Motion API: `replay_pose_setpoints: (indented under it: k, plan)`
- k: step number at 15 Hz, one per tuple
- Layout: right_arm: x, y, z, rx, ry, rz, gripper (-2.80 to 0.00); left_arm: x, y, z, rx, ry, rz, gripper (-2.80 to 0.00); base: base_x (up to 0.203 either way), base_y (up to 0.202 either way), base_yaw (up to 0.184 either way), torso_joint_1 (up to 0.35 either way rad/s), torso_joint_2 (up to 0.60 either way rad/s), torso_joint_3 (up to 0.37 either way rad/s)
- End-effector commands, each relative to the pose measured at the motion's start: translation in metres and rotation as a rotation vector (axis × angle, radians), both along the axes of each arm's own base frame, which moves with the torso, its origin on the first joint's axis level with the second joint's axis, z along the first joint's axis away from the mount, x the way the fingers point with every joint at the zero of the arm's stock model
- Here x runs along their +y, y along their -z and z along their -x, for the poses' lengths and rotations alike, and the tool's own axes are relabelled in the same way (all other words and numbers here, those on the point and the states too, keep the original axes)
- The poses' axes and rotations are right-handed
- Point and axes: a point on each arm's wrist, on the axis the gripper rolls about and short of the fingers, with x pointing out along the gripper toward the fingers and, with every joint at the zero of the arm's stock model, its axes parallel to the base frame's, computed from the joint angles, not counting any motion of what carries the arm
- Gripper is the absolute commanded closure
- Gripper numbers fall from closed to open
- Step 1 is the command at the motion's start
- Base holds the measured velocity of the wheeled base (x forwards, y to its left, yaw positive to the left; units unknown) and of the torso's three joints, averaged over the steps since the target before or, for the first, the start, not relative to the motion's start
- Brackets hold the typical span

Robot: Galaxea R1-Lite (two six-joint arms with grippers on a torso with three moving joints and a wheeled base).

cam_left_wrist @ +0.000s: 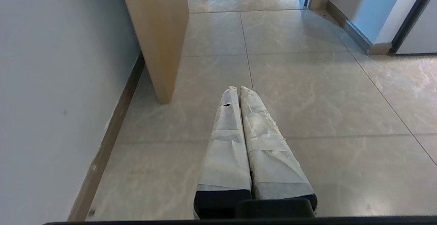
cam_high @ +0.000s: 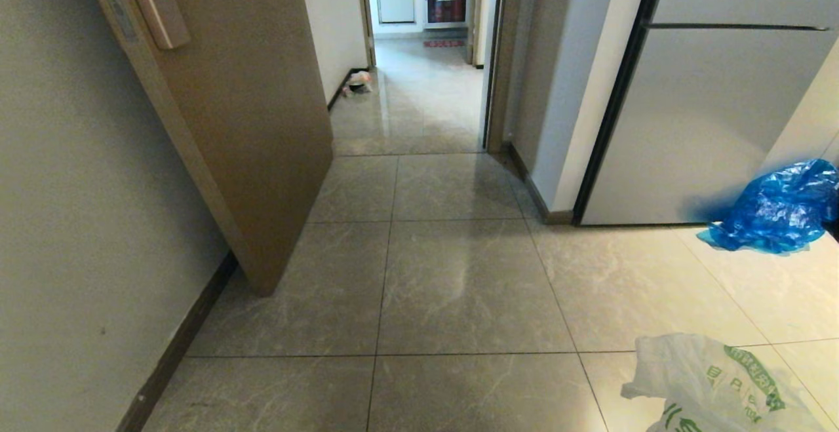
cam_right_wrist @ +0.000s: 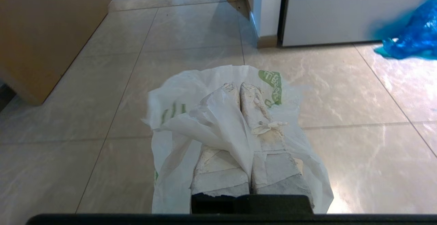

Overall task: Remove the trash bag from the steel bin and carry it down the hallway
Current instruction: Put the trash bag at the door

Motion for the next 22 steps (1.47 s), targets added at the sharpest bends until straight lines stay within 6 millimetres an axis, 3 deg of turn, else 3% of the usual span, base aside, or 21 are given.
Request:
replay_pose_setpoints:
  k: [1, 22]
  plan:
    - [0.0, 0.0003, -0.0001, 0.0, -0.001, 0.0, 0.0, 0.0, 0.0, 0.0, -0.001, 0.001, 0.0, 0.0, 0.186, 0.0, 0.001, 0.001, 0.0, 0.002]
    - [0.0, 0.0003, -0.0001, 0.0, 0.0, 0.0, 0.0, 0.0, 0.0, 0.0, -0.001, 0.0, 0.001, 0.0, 0.184, 0.0, -0.002, 0.001, 0.0, 0.004]
